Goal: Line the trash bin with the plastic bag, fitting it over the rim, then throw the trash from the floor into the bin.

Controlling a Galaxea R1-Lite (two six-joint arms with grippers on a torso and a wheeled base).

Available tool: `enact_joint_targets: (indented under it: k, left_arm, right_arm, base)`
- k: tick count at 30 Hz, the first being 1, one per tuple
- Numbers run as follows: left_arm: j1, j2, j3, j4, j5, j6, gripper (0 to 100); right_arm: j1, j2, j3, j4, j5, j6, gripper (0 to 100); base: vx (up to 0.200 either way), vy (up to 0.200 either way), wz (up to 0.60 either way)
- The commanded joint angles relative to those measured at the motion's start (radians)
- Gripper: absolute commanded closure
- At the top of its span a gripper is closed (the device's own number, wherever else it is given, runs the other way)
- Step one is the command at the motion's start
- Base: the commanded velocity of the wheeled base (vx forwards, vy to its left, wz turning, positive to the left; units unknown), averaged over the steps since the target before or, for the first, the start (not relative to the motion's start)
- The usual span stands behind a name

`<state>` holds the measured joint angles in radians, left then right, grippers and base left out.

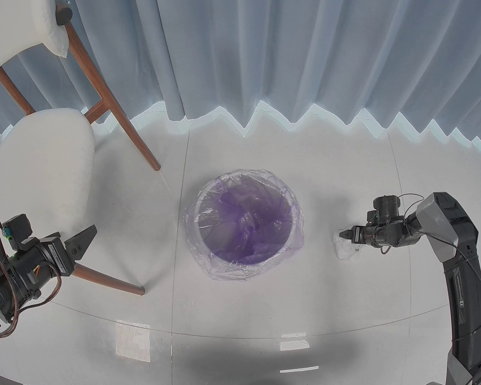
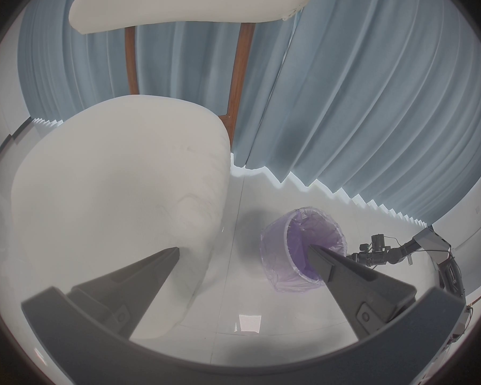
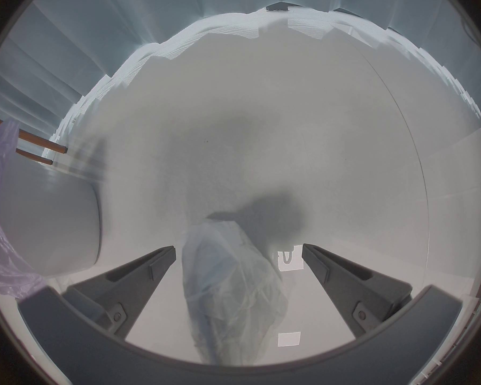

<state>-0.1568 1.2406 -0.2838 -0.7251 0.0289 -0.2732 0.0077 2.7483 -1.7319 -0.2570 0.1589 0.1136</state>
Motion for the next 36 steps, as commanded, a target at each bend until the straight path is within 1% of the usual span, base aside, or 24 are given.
enact_joint_targets:
  k: [1, 2, 8, 9, 11, 12, 15, 16, 17, 18, 22, 23, 25, 27, 28, 30, 31, 35, 36]
  left_arm:
    - [-0.001, -0.01, 0.012, -0.002, -0.001, -0.003, 0]
    - [-0.001, -0.012, 0.015, -0.005, -0.003, -0.003, 0]
    - [0.003, -0.072, 0.058, -0.02, -0.001, -0.006, 0]
    - [0.02, -0.082, 0.074, -0.023, -0.001, -0.001, 0]
    - [0.026, -0.087, 0.075, -0.023, -0.001, -0.001, 0]
    - [0.051, -0.105, 0.077, -0.023, -0.001, -0.003, 0]
    - [0.069, -0.121, 0.078, -0.023, -0.001, -0.004, 0]
    - [0.074, -0.13, 0.078, -0.023, -0.001, -0.003, 0]
    - [0.083, -0.148, 0.078, -0.022, -0.001, -0.004, 0]
    - [0.085, -0.15, 0.078, -0.022, -0.001, -0.004, 0]
    - [0.1, -0.165, 0.08, -0.022, -0.001, -0.001, 0]
    - [0.102, -0.167, 0.078, -0.022, -0.001, -0.001, 0]
    - [0.117, -0.178, 0.077, -0.022, -0.001, 0.0, 0]
    - [0.12, -0.182, 0.077, -0.023, -0.003, -0.001, 0]
    - [0.125, -0.193, 0.08, -0.022, -0.003, -0.003, 0]
    - [0.125, -0.205, 0.087, -0.02, -0.003, -0.006, 0]
    - [0.125, -0.211, 0.091, -0.02, -0.004, -0.006, 0]
    - [0.125, -0.236, 0.106, -0.02, -0.006, -0.004, 0]
    - [0.125, -0.244, 0.109, -0.02, -0.007, -0.004, 0]
  right_arm:
    - [0.0, 0.004, 0.012, 0.005, -0.001, 0.0, 0]
    - [0.0, 0.005, 0.012, 0.004, 0.001, 0.0, 100]
    - [0.002, 0.005, 0.015, 0.004, 0.001, 0.0, 100]
    - [0.002, 0.002, 0.017, 0.001, -0.001, 0.001, 100]
    - [0.002, -0.001, 0.02, 0.001, -0.001, 0.003, 100]
    - [0.002, -0.029, 0.057, -0.007, -0.001, 0.006, 100]
    - [-0.006, -0.121, 0.135, -0.01, -0.001, 0.012, 100]
    - [-0.009, -0.157, 0.181, -0.011, -0.001, 0.015, 100]
    - [-0.018, -0.242, 0.278, -0.033, -0.001, 0.018, 100]
    - [-0.021, -0.257, 0.296, -0.038, -0.001, 0.018, 100]
    - [-0.06, -0.446, 0.532, -0.12, -0.001, 0.012, 100]
    - [-0.064, -0.466, 0.555, -0.128, -0.001, 0.009, 100]
    - [-0.086, -0.593, 0.709, -0.171, 0.001, -0.003, 100]
    - [-0.087, -0.639, 0.761, -0.186, 0.004, -0.009, 100]
    - [-0.089, -0.727, 0.876, -0.229, 0.007, -0.022, 100]
    - [-0.087, -0.797, 0.996, -0.311, 0.007, -0.031, 100]
    - [-0.087, -0.819, 1.039, -0.346, 0.008, -0.034, 100]
    - [-0.086, -0.875, 1.23, -0.576, 0.008, -0.075, 100]
    - [-0.086, -0.88, 1.286, -0.653, 0.008, -0.091, 100]
  base:
    - [0.0, 0.0, 0.0]
    - [0.0, 0.0, 0.0]
    - [0.0, 0.0, 0.0]
    - [0.0, 0.0, 0.0]
    - [0.0, 0.0, 0.0]
    - [0.0, 0.0, 0.0]
    - [0.0, 0.0, 0.0]
    - [0.0, 0.0, 0.0]
    - [0.0, 0.0, 0.0]
    - [0.0, 0.0, 0.0]
    - [0.0, 0.0, 0.0]
    - [0.0, 0.0, 0.0]
    - [0.0, 0.0, 0.0]
    - [0.0, 0.0, 0.0]
    - [0.0, 0.0, 0.0]
    - [0.0, 0.0, 0.0]
    - [0.0, 0.0, 0.0]
    - [0.0, 0.0, 0.0]
    - [0.0, 0.0, 0.0]
